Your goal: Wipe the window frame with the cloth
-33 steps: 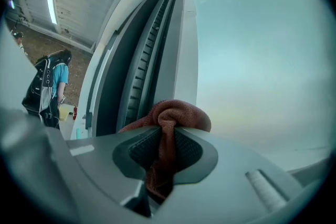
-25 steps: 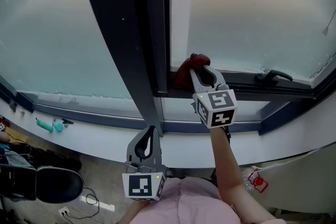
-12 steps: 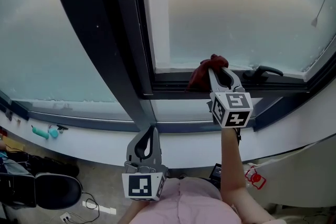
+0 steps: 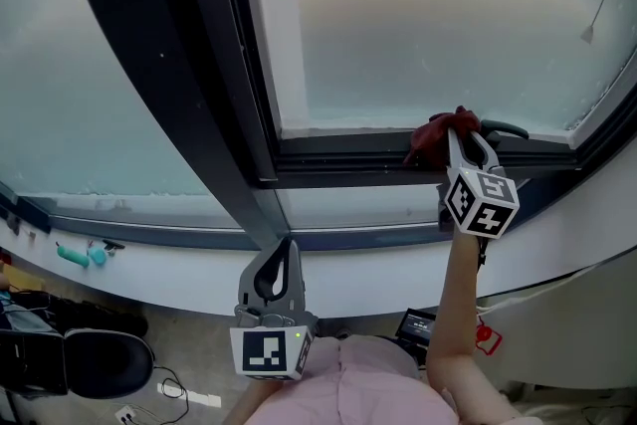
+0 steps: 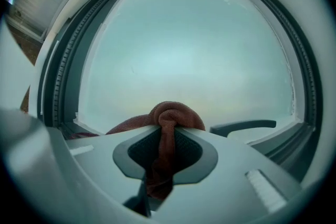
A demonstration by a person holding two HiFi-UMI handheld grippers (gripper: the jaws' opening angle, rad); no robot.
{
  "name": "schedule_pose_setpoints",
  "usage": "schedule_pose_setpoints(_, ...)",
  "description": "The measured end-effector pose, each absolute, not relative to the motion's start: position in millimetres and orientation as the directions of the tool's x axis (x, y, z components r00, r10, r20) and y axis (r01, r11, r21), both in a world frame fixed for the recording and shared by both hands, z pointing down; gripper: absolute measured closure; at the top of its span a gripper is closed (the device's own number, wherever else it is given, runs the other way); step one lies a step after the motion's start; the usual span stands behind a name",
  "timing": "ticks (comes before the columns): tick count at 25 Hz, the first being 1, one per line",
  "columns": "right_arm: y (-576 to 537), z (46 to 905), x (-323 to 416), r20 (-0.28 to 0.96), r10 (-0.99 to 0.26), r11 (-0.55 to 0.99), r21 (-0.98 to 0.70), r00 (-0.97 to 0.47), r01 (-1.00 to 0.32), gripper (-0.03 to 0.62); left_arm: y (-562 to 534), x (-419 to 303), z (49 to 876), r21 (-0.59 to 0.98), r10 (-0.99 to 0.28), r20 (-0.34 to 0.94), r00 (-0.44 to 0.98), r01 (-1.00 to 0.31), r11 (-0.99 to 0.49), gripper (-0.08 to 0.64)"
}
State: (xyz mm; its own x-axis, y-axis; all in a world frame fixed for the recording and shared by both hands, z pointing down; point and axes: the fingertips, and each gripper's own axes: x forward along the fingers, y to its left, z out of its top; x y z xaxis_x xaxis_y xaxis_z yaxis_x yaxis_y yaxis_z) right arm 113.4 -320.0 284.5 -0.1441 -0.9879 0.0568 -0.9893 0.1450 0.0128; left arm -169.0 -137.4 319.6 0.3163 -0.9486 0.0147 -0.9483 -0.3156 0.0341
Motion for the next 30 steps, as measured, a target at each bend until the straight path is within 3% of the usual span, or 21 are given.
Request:
schedule_pose_setpoints(19,-297.7,262.9,94.7,-0.028,-0.988,0.151,0.053,-0.153,-0.987,0.523,-121.8,-183.5,317.3,0.034,-0.954,0.011,0.299,-0.954,-0.299,0.563)
schedule_pose_setpoints(30,-240.4,208.9,-15.2,-0.194,-0.91,0.355,0.088,-0.365,-0.931,0.523,-108.5,-197.6,314.7,0.027,-0.957,0.006,0.291,-0.956,-0.291,0.563)
